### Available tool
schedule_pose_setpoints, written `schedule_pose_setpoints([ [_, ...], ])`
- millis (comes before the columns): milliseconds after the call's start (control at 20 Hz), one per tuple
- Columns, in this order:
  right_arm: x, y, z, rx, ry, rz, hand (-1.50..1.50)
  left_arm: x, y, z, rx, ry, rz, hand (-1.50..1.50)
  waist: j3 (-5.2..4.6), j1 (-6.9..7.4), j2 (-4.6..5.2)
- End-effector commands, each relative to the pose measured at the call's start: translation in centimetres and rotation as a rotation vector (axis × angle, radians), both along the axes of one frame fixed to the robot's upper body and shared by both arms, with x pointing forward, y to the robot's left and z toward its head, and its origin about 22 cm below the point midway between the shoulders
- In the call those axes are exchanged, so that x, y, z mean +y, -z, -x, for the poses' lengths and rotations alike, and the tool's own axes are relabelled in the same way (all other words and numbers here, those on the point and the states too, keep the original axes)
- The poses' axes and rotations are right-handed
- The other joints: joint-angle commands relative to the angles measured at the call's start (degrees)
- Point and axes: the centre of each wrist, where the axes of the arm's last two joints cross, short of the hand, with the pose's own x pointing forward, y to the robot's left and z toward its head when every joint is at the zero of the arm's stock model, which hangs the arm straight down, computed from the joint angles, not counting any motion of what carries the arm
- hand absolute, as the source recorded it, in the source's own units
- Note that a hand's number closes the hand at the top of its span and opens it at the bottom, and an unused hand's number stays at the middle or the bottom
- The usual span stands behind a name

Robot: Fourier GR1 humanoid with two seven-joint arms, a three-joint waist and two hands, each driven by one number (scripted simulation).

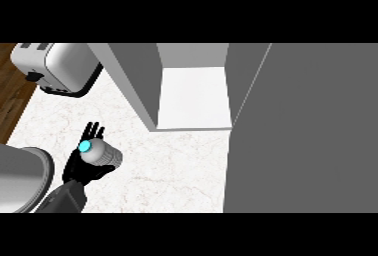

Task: Pick up the bottled water, place it into the cabinet and close the cabinet

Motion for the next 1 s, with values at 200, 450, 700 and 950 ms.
schedule_pose_setpoints([
  [200, -0.6, 0.0, -0.2, 0.003, 0.008, -0.012, -1.50, -2.3, 1.9, 1.9, -0.055, 0.113, 0.073, 1.50, -0.66, -0.13, 0.37],
  [450, -0.8, 1.5, 0.2, 0.015, 0.011, 0.020, -1.50, -4.9, 0.9, -0.7, -0.062, 0.099, 0.104, 1.50, -0.61, -0.13, 0.24],
  [700, 0.2, 0.0, 0.2, -0.003, 0.023, -0.005, -1.50, -4.9, 1.8, 0.9, -0.095, 0.086, 0.043, 1.50, -0.62, 0.06, 0.21],
  [950, 0.9, 0.1, 0.1, 0.008, 0.006, 0.016, -1.50, -0.4, 0.1, 0.2, -0.126, 0.057, -0.003, 1.50, -0.62, 0.11, 0.22],
])
